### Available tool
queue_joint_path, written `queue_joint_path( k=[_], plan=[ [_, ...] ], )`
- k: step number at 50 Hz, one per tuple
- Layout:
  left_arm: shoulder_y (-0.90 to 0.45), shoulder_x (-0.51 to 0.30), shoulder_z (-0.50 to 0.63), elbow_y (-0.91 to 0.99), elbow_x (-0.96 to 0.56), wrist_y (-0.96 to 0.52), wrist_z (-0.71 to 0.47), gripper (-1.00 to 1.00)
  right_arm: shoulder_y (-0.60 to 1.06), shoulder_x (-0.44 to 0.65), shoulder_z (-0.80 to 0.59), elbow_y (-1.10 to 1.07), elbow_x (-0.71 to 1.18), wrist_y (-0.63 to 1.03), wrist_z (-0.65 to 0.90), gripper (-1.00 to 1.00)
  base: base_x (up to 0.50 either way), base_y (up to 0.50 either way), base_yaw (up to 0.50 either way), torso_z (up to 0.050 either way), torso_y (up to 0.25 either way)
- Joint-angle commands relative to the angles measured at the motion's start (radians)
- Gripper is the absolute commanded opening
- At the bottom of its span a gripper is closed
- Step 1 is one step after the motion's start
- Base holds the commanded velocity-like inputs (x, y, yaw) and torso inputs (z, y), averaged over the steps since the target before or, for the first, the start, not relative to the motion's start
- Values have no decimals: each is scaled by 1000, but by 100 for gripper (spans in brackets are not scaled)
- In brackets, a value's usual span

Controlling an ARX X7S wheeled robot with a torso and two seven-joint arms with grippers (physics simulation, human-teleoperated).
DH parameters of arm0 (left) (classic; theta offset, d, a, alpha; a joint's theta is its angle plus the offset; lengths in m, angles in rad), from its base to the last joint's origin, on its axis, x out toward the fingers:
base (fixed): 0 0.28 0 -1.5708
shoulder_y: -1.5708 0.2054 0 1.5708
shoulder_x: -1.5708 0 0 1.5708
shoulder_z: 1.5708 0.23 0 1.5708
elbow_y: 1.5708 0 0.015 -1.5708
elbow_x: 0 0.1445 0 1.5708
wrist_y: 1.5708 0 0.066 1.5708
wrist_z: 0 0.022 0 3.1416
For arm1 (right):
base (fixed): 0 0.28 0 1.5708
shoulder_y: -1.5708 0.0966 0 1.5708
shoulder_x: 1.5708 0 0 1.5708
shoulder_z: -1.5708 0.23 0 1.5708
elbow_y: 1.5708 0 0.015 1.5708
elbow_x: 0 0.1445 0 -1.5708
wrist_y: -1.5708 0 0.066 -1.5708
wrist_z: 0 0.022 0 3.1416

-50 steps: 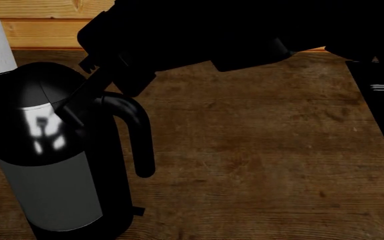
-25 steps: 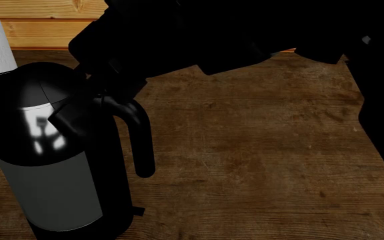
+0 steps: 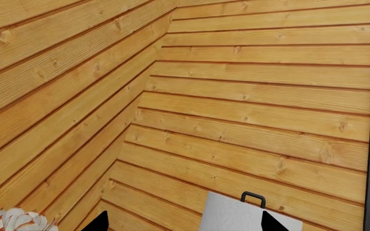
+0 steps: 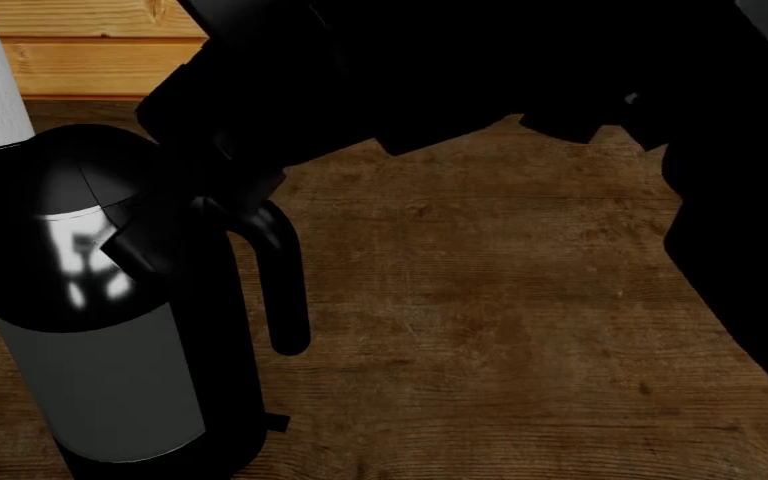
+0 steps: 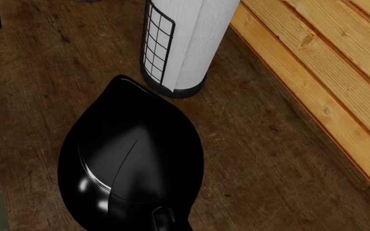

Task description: Press the button to open the lid of the electric kettle.

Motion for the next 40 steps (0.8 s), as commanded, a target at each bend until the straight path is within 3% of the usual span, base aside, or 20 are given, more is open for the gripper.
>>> queue_joint_path(
  k=[1,24,40],
  plan=[
    [7,-2,1,-1,-2,9,-2,100,-24,-7,-33,10,-32,-26,-33,-100,0,0,0,0,0],
    [0,-13,5,-3,-12,1,-12,100,-89,-38,-106,48,-137,-142,-112,-100,0,0,0,0,0],
    [0,-18,9,-7,-14,5,-16,100,-96,-35,-114,39,-126,-126,-104,-100,3,3,5,0,0]
  ],
)
